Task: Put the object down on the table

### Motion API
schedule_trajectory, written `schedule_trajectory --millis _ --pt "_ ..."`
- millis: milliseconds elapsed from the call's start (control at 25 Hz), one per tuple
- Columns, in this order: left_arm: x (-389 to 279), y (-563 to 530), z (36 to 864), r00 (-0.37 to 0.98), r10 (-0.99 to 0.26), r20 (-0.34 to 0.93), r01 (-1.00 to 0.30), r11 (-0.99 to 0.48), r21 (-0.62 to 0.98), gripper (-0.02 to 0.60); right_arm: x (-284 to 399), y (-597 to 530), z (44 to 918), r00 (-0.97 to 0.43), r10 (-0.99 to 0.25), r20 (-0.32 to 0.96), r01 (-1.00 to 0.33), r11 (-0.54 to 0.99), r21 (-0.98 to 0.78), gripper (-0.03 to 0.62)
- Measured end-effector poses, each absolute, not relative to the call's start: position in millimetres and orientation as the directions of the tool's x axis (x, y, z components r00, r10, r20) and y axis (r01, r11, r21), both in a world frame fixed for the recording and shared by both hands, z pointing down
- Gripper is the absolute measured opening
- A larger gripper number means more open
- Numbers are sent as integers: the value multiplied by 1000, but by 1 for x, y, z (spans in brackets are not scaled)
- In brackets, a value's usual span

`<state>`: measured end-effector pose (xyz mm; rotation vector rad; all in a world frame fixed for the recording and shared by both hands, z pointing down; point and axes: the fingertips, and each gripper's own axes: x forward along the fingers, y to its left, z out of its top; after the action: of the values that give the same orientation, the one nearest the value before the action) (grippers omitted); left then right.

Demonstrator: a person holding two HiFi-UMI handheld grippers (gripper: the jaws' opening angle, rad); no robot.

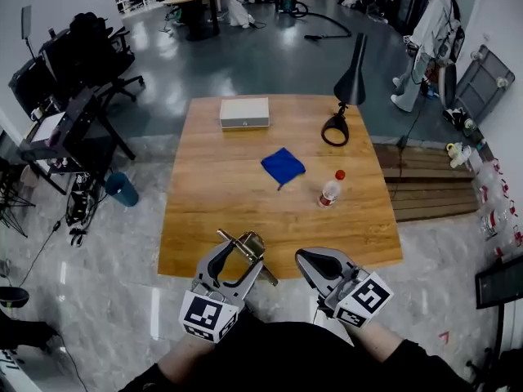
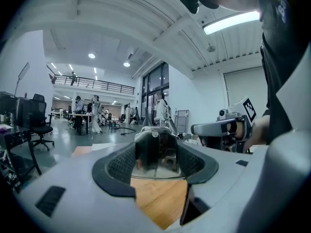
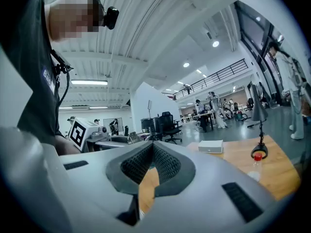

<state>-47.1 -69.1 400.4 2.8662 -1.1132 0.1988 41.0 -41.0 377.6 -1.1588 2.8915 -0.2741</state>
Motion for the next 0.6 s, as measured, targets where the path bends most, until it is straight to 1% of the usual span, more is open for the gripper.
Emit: schedule_trajectory --millis 360,600 --pt "-90 -137 424 786 -592 177 -599 -800 -16 272 -19 -104 380 -675 -733 85 -736 661 -143 5" --pt "-87 -166 473 779 -560 282 -585 -811 5 272 -15 -120 391 -644 -754 127 -764 627 -153 5"
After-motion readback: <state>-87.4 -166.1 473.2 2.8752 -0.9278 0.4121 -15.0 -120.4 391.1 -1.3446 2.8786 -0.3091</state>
